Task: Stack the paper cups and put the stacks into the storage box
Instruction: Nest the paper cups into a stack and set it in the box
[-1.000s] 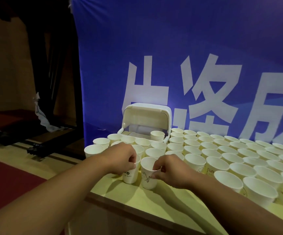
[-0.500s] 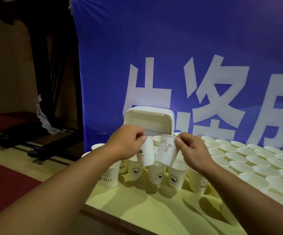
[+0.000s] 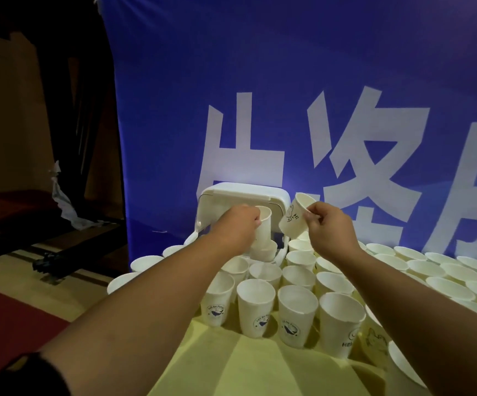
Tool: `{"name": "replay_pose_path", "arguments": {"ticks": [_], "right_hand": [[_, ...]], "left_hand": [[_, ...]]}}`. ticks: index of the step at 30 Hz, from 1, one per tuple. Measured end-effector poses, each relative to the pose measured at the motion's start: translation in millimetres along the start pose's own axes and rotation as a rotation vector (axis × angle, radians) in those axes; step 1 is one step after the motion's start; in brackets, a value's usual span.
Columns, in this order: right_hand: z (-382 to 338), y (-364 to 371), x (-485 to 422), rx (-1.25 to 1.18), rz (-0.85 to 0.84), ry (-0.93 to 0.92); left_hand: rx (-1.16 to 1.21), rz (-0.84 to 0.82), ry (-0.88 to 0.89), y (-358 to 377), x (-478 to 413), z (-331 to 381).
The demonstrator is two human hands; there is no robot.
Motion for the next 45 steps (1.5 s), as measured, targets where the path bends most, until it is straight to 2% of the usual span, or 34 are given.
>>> {"name": "replay_pose_path", "arguments": {"ticks": [8, 11, 14, 17, 20, 28, 32, 36, 40, 45], "right_hand": [[6, 16, -12, 0.036, 0.058, -0.035], [8, 22, -15, 0.043, 0.051, -0.035], [8, 30, -15, 0.058, 0.028, -0.049], [7, 40, -13, 0.083, 0.018, -0.105], [3, 52, -9, 0.140, -0.052, -0.181], [-2, 81, 3, 0.232, -0.229, -0.236], [2, 94, 8, 0.304, -0.360, -0.165], [6, 107, 16, 0.436, -0.466, -0.197], [6, 114, 20, 0.540, -0.488, -0.241], [4, 106, 27, 0.509, -0.467, -0.211]], "left_hand": [[-0.040, 0.046, 0.029, 35, -22, -11], [-0.142, -0.067, 0.010, 46, -22, -16], [-0.135, -0.134, 0.049, 57, -18, -20], [-0.121, -0.202, -0.058, 64, -12, -20], [-0.065, -0.245, -0.158, 63, -12, -19], [0.179, -0.238, -0.148, 45, 3, -44], [0.108, -0.186, -0.127, 29, 9, -58], [0.059, -0.198, -0.130, 11, 14, -68], [0.025, -0.231, -0.124, 0, 24, -73], [0.003, -0.232, -0.126, -14, 41, -80]]}}
Point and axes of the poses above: each hand's wrist, its own x-axis away from the middle knuckle, its own y-axis out of the palm, z = x × y, the point moved 4 cm from there along -x, towards the middle knuckle, and after that the axes turned 9 degrees about z, right-handed, at the moved point
